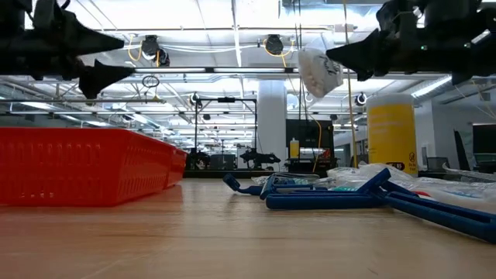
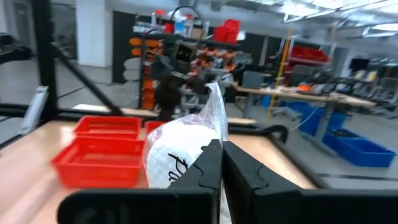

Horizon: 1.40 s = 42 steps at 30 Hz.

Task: Pick & Place Travel size toiletries
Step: Put the transparent cotton pack into the top left red basket

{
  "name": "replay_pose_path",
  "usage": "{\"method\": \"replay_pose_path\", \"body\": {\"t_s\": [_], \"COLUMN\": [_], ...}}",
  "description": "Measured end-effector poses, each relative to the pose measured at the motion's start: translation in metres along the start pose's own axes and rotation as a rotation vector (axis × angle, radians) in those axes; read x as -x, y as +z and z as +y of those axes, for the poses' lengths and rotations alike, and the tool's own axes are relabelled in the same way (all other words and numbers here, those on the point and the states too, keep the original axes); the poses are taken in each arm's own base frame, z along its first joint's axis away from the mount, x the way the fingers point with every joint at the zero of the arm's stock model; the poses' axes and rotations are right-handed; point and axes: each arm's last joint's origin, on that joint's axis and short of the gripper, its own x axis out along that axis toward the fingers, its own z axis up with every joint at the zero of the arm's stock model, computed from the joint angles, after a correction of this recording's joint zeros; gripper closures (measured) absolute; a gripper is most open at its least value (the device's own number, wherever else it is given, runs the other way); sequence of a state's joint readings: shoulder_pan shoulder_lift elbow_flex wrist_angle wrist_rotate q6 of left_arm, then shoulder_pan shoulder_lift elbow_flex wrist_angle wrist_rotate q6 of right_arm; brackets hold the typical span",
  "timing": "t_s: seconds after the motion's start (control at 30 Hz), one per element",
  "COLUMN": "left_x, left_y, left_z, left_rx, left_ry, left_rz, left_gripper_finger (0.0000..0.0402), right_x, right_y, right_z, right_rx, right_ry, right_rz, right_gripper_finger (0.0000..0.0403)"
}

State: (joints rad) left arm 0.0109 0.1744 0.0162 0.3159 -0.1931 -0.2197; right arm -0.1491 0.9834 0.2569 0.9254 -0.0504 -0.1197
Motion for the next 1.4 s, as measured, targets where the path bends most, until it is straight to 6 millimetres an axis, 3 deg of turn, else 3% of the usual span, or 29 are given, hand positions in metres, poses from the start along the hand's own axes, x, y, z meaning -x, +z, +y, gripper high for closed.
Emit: {"method": "replay_pose_path", "body": {"t_s": [0.17, 0.3, 0.5, 0.67, 0.8, 1.0, 1.23, 1.4], "left_x": [-0.015, -0.039, -0.105, -0.159, -0.194, -0.241, -0.275, -0.286], "left_y": [0.002, 0.004, 0.022, 0.039, 0.034, 0.022, 0.024, 0.022], "left_z": [-0.003, -0.005, -0.024, -0.039, -0.042, -0.049, -0.055, -0.051], "left_rx": [-0.009, -0.047, -0.182, -0.302, -0.348, -0.352, -0.357, -0.313], "left_ry": [0.014, 0.114, 0.091, 0.061, 0.133, 0.09, 0.099, 0.124], "left_rz": [-0.051, 0.026, 0.147, 0.227, 0.335, 0.385, 0.457, 0.504], "left_gripper_finger": [0.0066, 0.0066, 0.0066, 0.0066, 0.0066, 0.0066, 0.0066, 0.0066], "right_x": [-0.006, -0.015, -0.035, -0.04, -0.04, -0.041, -0.041, -0.041], "right_y": [-0.007, -0.012, -0.016, -0.02, -0.02, -0.019, -0.02, -0.019], "right_z": [-0.006, -0.008, -0.008, -0.008, -0.005, 0.002, 0.002, 0.002], "right_rx": [0.038, 0.057, 0.069, 0.055, 0.06, 0.078, 0.081, 0.083], "right_ry": [-0.035, -0.034, -0.021, -0.02, -0.004, 0.005, -0.016, -0.019], "right_rz": [0.021, 0.059, 0.101, 0.125, 0.12, 0.112, 0.127, 0.127], "right_gripper_finger": [0.0403, 0.0403, 0.0403, 0.0403, 0.0403, 0.0403, 0.0403, 0.0403]}}
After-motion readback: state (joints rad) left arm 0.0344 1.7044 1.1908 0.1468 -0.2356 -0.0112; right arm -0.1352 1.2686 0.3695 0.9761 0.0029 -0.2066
